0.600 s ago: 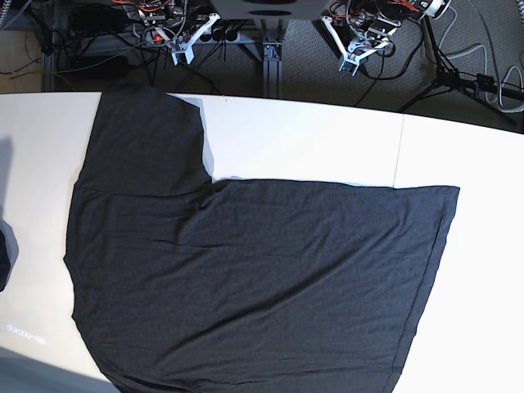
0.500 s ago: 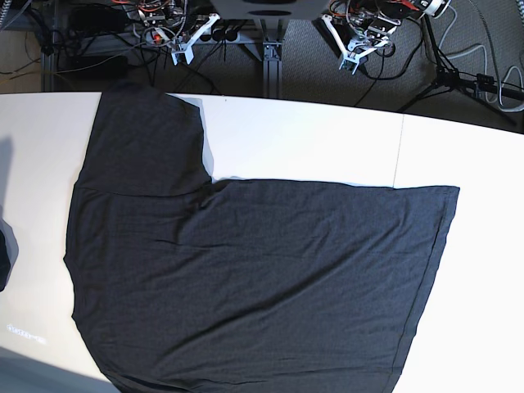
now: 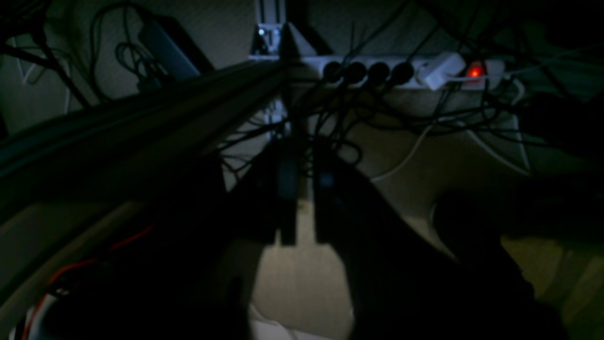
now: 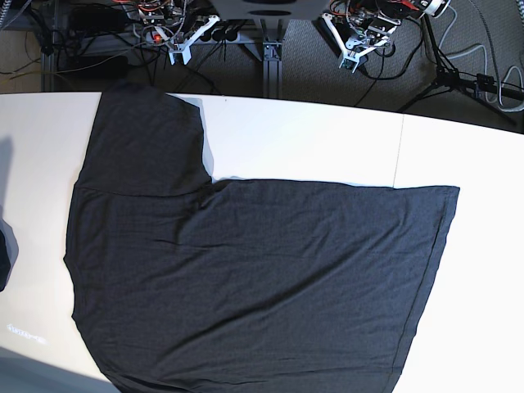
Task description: Fold the T-shirt properly
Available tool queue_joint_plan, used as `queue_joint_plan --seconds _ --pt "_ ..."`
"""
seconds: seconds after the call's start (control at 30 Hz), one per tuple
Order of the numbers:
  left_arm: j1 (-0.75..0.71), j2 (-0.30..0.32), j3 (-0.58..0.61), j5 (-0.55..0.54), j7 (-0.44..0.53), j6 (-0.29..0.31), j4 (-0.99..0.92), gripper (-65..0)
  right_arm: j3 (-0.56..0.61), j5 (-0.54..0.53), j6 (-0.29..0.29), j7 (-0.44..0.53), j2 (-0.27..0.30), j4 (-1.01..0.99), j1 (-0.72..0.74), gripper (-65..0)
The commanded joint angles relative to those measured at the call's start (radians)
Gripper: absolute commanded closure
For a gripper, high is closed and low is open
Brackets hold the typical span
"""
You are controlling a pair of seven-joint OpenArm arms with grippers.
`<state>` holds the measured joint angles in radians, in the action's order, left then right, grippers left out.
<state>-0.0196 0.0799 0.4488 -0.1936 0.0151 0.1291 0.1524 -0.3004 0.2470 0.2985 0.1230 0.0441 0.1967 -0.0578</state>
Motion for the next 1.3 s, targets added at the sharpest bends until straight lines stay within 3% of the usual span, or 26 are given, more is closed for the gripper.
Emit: queue_joint_plan --seconds 0.0,0.13,0.23,0.37,0.5,0.6,0.67,0.83,1.0,1.1,1.27 --pt "0.002 0.001 0.002 0.000 -0.019 -0.016 0.004 -8.7 0.002 -0.004 -0.040 0.008 0.006 0.005 -0.002 -5.0" --pt "-0.002 0.002 0.002 -0.013 -0.095 -0.012 0.005 -8.7 0.002 0.000 -0.040 0.008 0.013 0.006 -0.013 -10.9" --pt "-0.021 0.021 0.002 -0.012 -0.093 0.005 0.026 -8.7 0.002 0.000 -0.040 0.008 0.029 0.026 -0.039 -17.0" --pt "-0.072 0.070 0.002 -0.011 -0.055 0.104 0.114 -8.6 0.002 -0.001 -0.028 0.008 0.058 0.083 -0.100 -17.6" --pt "-0.132 0.130 0.001 -0.013 -0.019 0.233 0.230 -8.6 0.002 -0.011 0.073 0.008 0.098 0.159 -0.179 -17.6" --pt "-0.188 0.170 -0.037 -0.016 -0.031 0.283 0.341 -8.7 0.002 -0.117 0.149 0.008 0.126 0.241 -0.247 -17.6" --pt "-0.238 0.192 -0.094 -0.032 -0.042 0.284 0.425 -8.7 0.002 -0.202 0.183 0.008 0.143 0.310 -0.300 -17.6" --pt "-0.388 0.229 -0.278 -0.054 -0.058 0.296 0.661 -8.7 0.002 -0.319 0.188 0.005 0.190 0.497 -0.437 -17.6" --pt "-0.543 0.276 -0.431 -0.153 -0.182 0.382 0.924 -8.9 0.002 -0.437 0.188 -0.048 0.238 0.682 -0.568 -17.6" --pt "-0.636 0.306 -0.517 -0.247 -0.222 0.381 1.088 -9.6 0.002 -0.528 0.188 -0.098 0.266 0.811 -0.650 -17.6" --pt "-0.755 0.336 -0.645 -0.267 -0.222 0.384 1.318 -12.1 0.002 -0.677 0.188 -0.190 0.312 1.044 -0.779 -17.6"
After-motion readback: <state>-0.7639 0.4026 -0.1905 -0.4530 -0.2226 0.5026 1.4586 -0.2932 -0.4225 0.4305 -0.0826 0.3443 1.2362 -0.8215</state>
